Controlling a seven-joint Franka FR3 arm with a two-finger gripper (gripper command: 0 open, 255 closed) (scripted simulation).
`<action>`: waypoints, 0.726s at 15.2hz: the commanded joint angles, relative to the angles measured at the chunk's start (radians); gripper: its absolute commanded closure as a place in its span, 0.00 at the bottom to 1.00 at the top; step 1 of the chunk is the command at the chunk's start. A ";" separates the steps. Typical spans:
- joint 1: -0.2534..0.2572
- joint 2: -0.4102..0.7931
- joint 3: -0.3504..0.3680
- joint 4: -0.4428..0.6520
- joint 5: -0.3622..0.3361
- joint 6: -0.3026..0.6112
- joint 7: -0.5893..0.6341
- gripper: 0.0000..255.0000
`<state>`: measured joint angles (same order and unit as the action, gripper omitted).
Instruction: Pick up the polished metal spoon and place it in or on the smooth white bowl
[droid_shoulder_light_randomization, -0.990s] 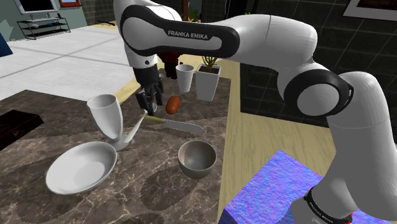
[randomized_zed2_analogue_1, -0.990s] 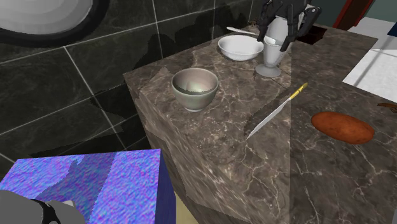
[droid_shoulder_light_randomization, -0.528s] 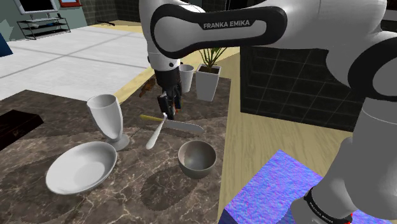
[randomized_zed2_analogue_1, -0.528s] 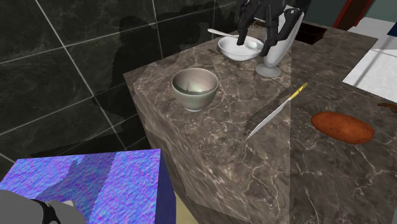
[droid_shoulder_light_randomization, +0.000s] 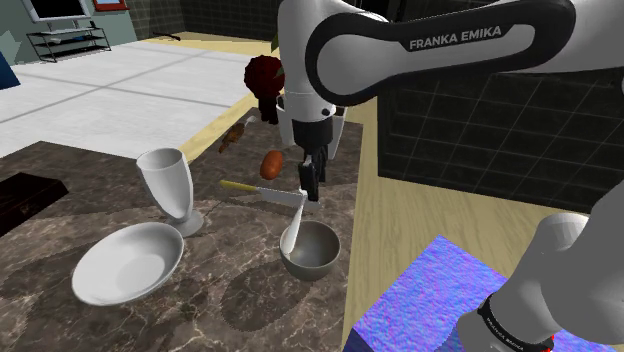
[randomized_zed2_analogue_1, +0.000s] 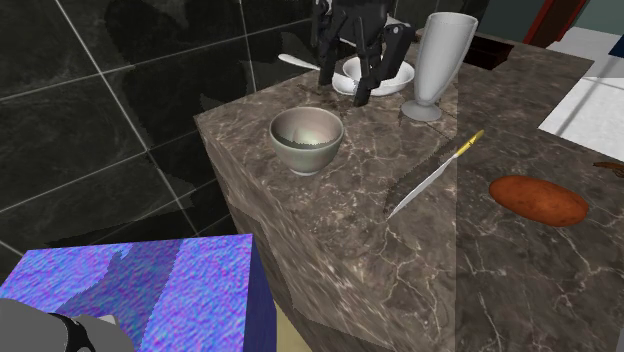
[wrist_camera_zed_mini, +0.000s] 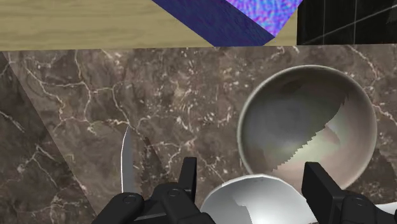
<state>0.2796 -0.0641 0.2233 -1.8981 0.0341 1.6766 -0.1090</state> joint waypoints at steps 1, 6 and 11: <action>-0.004 -0.075 -0.006 -0.082 0.014 0.008 -0.015 1.00; -0.002 -0.067 -0.005 -0.141 0.014 0.075 -0.015 1.00; -0.001 -0.054 -0.003 -0.195 0.012 0.142 -0.015 1.00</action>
<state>0.2782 -0.1207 0.2196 -2.0804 0.0466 1.8028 -0.1238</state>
